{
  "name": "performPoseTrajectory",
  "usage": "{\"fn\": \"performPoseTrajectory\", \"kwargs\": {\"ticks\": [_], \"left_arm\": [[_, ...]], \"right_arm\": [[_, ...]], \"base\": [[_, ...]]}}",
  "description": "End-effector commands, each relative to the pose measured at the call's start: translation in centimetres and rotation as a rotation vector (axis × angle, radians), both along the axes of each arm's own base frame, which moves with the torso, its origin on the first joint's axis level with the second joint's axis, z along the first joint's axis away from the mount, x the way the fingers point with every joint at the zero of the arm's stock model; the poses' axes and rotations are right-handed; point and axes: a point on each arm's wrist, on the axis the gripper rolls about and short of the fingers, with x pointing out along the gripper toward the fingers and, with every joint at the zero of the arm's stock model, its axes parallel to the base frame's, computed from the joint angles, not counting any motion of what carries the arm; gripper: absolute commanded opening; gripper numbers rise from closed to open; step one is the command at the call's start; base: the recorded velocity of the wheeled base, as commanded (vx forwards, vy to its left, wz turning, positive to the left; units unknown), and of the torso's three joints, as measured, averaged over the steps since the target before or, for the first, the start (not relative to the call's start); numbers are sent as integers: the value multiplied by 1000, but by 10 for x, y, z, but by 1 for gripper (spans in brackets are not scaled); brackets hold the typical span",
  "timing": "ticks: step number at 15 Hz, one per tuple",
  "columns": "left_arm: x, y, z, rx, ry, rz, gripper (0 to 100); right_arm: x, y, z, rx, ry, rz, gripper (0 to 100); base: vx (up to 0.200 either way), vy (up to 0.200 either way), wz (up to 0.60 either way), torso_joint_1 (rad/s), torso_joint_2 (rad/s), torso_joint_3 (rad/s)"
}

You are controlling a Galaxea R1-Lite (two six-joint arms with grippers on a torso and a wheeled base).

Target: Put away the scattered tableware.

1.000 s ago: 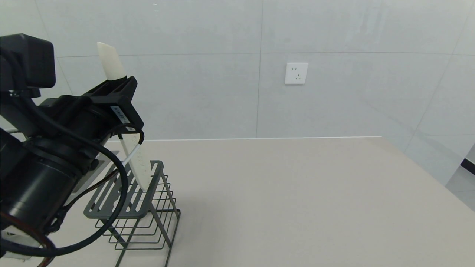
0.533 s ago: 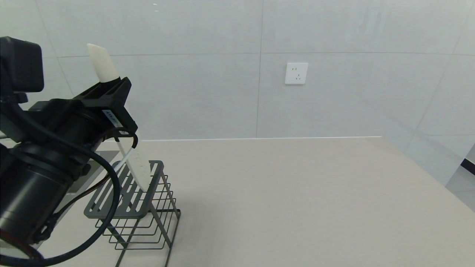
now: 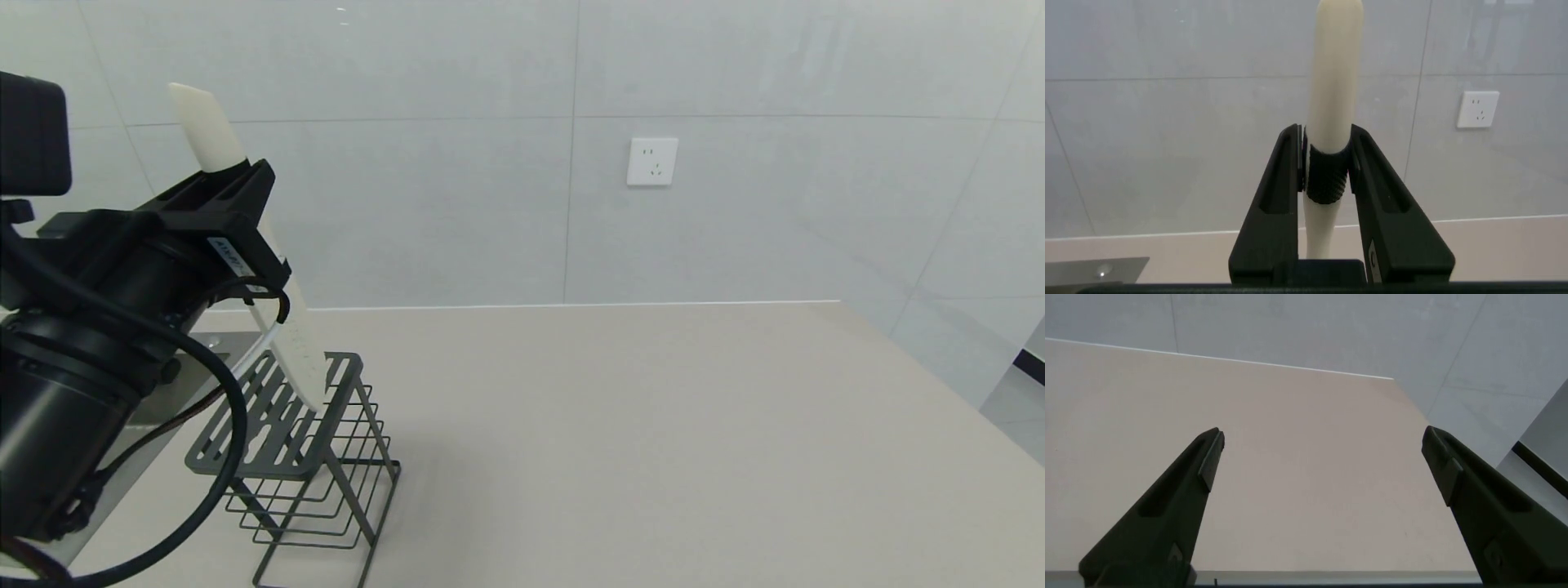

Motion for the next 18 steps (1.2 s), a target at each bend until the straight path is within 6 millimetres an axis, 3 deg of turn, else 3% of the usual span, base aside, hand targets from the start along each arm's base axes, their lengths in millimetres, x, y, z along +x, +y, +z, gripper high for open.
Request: {"fn": "performPoseTrajectory", "kwargs": {"ticks": [1,12,18], "left_arm": [[-1,0,-1,1,2,-5,0],[-4,0,-13,23,34,-21,0],[-5,3,-33,41,102,-40,0]], "right_arm": [[0,0,0,-1,1,0,100],[0,0,0,-1,1,-1,100],[0,0,0,-1,1,0,100]], "base": [[0,0,0,0,0,0],[0,0,0,0,0,0],[0,0,0,0,0,0]]}}
